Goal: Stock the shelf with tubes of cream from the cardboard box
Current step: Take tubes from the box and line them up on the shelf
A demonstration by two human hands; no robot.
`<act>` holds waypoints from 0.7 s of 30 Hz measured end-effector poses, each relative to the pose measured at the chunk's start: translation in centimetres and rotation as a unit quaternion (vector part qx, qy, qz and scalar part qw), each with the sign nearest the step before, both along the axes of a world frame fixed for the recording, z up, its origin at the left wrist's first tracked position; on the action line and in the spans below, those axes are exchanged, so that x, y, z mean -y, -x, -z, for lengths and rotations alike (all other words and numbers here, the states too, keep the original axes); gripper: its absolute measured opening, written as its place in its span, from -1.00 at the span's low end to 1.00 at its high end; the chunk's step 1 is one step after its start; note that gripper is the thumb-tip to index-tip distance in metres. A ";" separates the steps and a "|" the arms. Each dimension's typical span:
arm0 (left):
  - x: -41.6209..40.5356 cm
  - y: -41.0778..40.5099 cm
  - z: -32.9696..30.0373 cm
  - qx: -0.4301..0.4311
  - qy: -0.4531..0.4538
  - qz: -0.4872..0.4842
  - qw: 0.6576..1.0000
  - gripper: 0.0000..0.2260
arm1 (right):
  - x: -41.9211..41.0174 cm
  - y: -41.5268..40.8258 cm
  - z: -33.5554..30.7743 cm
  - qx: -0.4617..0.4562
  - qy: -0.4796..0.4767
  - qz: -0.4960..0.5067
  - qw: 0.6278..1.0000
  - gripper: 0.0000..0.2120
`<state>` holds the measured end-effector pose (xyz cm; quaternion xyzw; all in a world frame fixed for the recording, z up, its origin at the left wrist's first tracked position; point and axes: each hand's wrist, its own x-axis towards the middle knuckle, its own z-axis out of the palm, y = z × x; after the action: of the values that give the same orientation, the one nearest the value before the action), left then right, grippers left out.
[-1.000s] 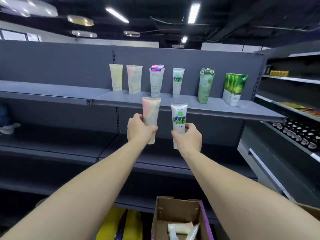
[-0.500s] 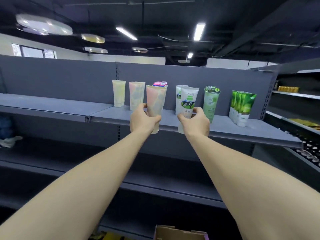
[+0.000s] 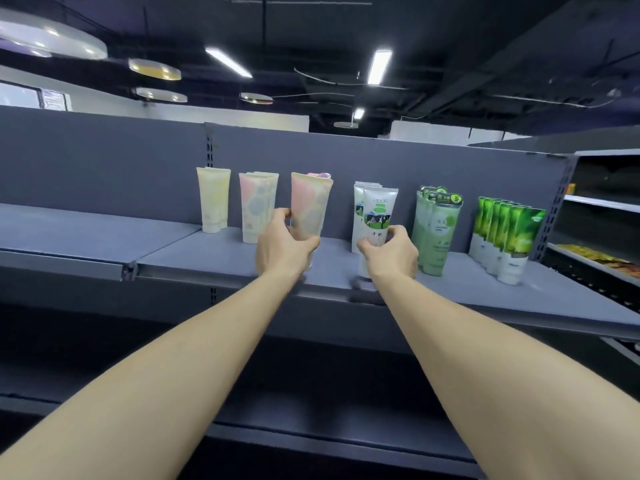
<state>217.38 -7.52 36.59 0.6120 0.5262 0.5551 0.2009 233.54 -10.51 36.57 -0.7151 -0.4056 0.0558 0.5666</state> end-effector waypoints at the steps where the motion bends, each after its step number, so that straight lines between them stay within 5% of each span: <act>1: -1.0 0.0 0.1 -0.006 0.001 0.004 1.000 -0.49 | -1.0 0.1 0.3 -0.004 0.004 0.006 1.000 -0.66; 21: -10.3 -2.5 0.8 -0.026 0.004 0.006 1.000 -0.48 | -10.6 -2.2 1.1 -0.014 0.054 0.023 0.998 -0.58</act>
<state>219.90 2.81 35.74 0.6286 0.5302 0.5353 0.1930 235.71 0.13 35.51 -0.7533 -0.3768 0.0748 0.5338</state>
